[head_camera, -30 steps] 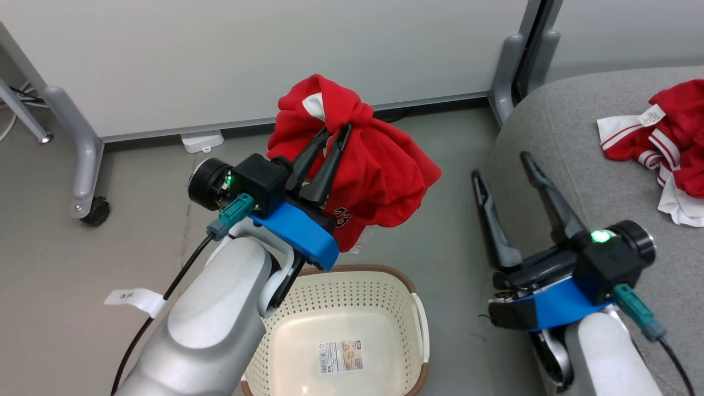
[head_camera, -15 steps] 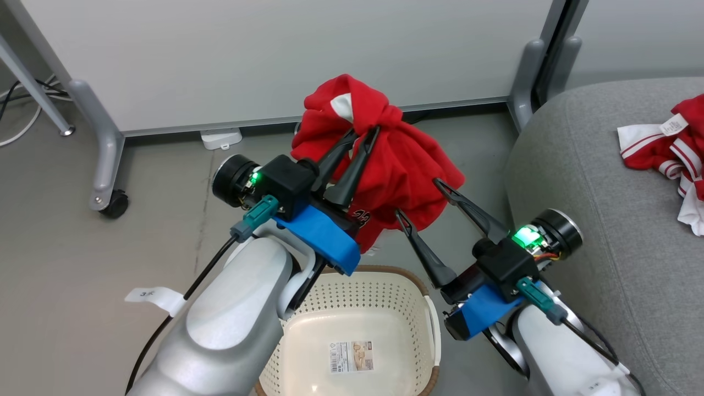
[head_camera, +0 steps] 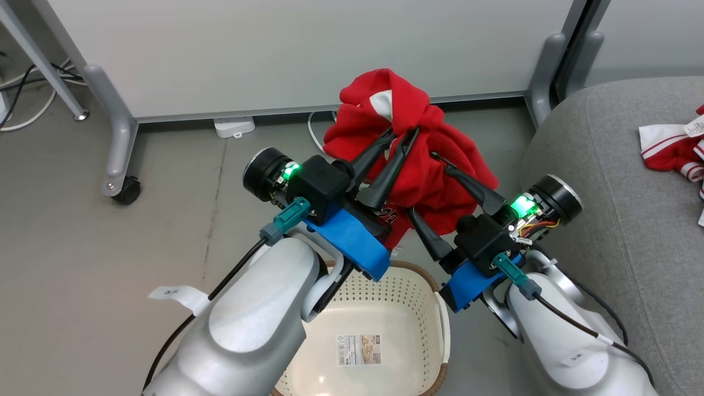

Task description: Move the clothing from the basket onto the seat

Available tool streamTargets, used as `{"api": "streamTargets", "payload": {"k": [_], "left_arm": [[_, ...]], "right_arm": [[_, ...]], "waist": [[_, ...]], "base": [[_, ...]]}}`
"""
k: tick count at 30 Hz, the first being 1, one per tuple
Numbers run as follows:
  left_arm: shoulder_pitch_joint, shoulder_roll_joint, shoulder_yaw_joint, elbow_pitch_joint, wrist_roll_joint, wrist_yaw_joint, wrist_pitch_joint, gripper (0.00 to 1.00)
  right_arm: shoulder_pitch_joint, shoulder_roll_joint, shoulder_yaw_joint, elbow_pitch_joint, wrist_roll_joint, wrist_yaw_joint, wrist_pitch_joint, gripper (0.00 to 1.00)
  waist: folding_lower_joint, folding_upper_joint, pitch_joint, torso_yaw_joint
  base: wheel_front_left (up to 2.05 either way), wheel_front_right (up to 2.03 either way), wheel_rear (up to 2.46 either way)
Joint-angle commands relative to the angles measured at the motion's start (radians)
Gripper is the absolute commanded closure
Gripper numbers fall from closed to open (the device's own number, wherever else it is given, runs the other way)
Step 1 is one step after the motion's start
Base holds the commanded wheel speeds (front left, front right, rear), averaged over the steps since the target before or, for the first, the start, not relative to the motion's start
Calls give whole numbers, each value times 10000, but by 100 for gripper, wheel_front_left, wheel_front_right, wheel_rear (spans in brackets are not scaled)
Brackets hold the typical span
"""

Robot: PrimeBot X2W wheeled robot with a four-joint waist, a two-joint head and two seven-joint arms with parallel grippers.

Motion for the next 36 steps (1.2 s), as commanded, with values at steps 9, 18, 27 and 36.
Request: {"api": "streamTargets", "payload": {"k": [9,18,27,36], "left_arm": [[-149,-99,-286,-258,-180,73,26,100],[-178,-32,-301,-177,-229,135,-14,100],[-182,19,-343,-120,-259,175,-43,100],[-227,94,-396,-139,-273,239,-65,100]], "right_arm": [[-350,366,-264,270,-104,1,-41,100],[-230,448,-232,375,175,1,-41,100],[-119,470,-259,393,366,1,-41,100],[-73,471,-269,348,496,3,-41,100]], "waist": [[0,-1,81,68],[0,-1,73,41],[0,-1,33,-3],[0,-1,124,-27]], "base": [[0,0,0],[0,0,0],[0,0,0],[0,0,0]]}}
